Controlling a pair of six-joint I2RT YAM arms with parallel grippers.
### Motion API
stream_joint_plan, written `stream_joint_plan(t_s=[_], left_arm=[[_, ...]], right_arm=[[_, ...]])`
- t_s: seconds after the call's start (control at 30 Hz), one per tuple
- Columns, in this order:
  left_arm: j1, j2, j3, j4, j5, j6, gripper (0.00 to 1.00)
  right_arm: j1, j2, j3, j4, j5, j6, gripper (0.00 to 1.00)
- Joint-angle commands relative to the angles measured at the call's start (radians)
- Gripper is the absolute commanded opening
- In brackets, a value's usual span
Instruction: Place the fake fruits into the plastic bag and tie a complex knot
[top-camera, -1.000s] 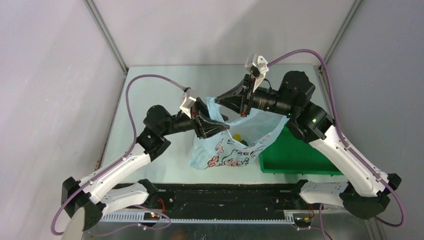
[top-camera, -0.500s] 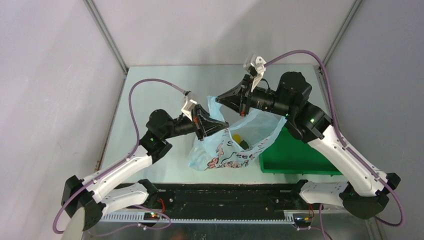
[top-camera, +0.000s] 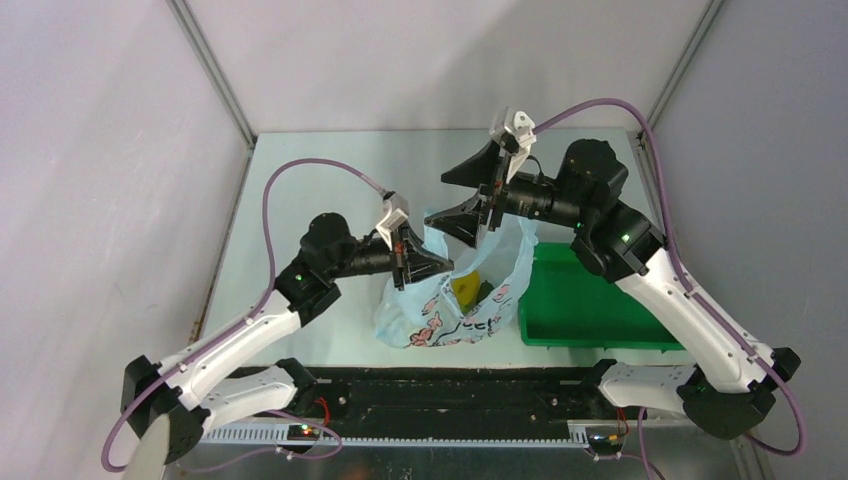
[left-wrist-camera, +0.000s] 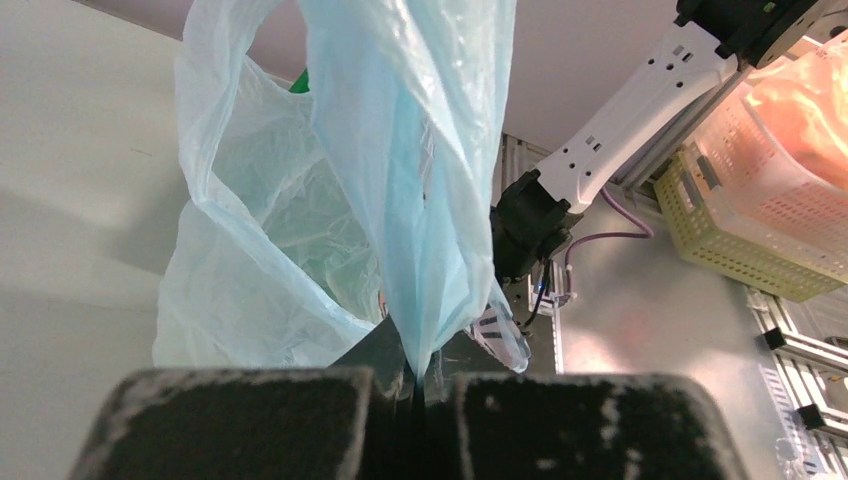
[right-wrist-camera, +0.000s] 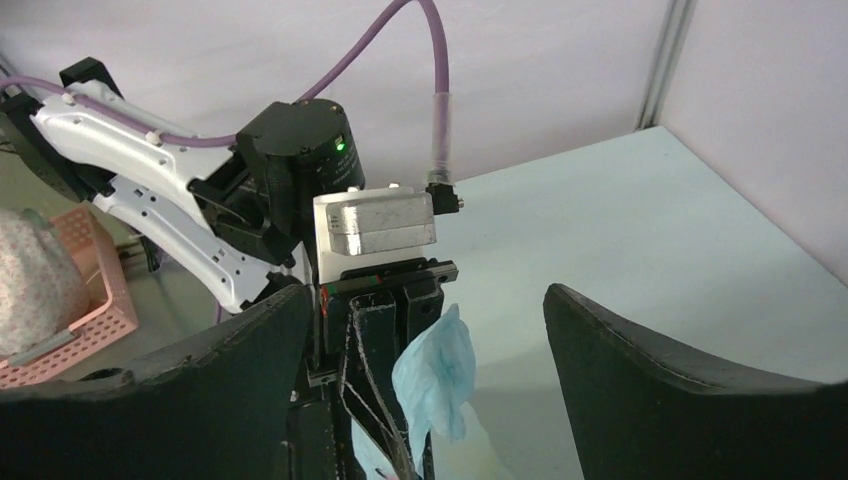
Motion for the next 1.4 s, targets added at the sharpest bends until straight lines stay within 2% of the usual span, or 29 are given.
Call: stream_joint_plan(t_s=[0.0,0.37,0.53,0.6,0.63,0.67,0.7,0.73,0.77,0.8,0.83,0.87,0.93,1.0,1.1,1.23,1.3,1.37], left_arm=[[-0.004,-0.034,0.045,-0.029,0.016,0.049,0.00],[-0.004,-0.039,0.040,-0.015,0.014,0.047,0.00],[-0.005,-0.042,0.038,-0.003,0.012,0.041,0.00],[-0.005,-0.042,0.037,-0.001,0.014,0.039,0.00],[-0.005,-0.041,0.038,-0.001,0.015,0.039,0.00],[-0.004,-0.041,0.039,-0.001,0.015,0.038,0.00],[-0.004,-0.040,0.042,-0.003,0.012,0.037,0.00],[-0.005,-0.040,0.047,-0.021,0.007,0.047,0.03],[-0.005,-0.041,0.061,-0.035,-0.003,0.054,0.23],[-0.005,-0.043,0.068,-0.058,-0.009,0.065,0.36],[-0.004,-0.048,0.080,-0.064,-0.022,0.069,0.59],[-0.003,-0.050,0.086,-0.063,-0.033,0.072,0.75],[-0.004,-0.056,0.101,-0.040,-0.051,0.067,0.88],[-0.003,-0.050,0.119,0.000,-0.059,0.050,0.92],[-0.004,-0.018,0.135,0.066,-0.052,0.011,0.93],[-0.005,0.026,0.124,0.112,-0.003,-0.039,0.88],[-0.006,0.043,0.110,0.124,0.021,-0.058,0.81],[-0.005,0.054,0.095,0.133,0.039,-0.075,0.60]], right_arm=[[0.001,0.023,0.015,-0.010,-0.070,-0.010,0.91],[0.000,0.069,0.015,-0.071,-0.096,-0.016,0.76],[0.000,0.081,0.015,-0.087,-0.107,-0.017,0.64],[-0.002,0.083,0.015,-0.086,-0.115,-0.015,0.54],[-0.001,0.082,0.015,-0.084,-0.117,-0.013,0.41],[-0.001,0.081,0.015,-0.081,-0.121,-0.012,0.34],[-0.002,0.079,0.015,-0.076,-0.122,-0.012,0.20],[-0.001,0.075,0.015,-0.074,-0.123,-0.011,0.14],[-0.001,0.072,0.015,-0.071,-0.121,-0.011,0.03],[0.000,0.070,0.015,-0.071,-0.118,-0.011,0.01],[-0.002,0.068,0.015,-0.071,-0.118,-0.012,0.00],[-0.002,0.067,0.015,-0.071,-0.117,-0.013,0.00],[-0.003,0.064,0.015,-0.069,-0.118,-0.012,0.00],[-0.004,0.065,0.015,-0.065,-0.120,-0.011,0.00],[-0.005,0.063,0.015,-0.058,-0.119,-0.011,0.00],[-0.010,0.057,0.015,-0.048,-0.107,-0.006,0.00],[-0.014,0.053,0.015,-0.043,-0.099,-0.004,0.00],[-0.019,0.050,0.015,-0.036,-0.085,0.001,0.00]])
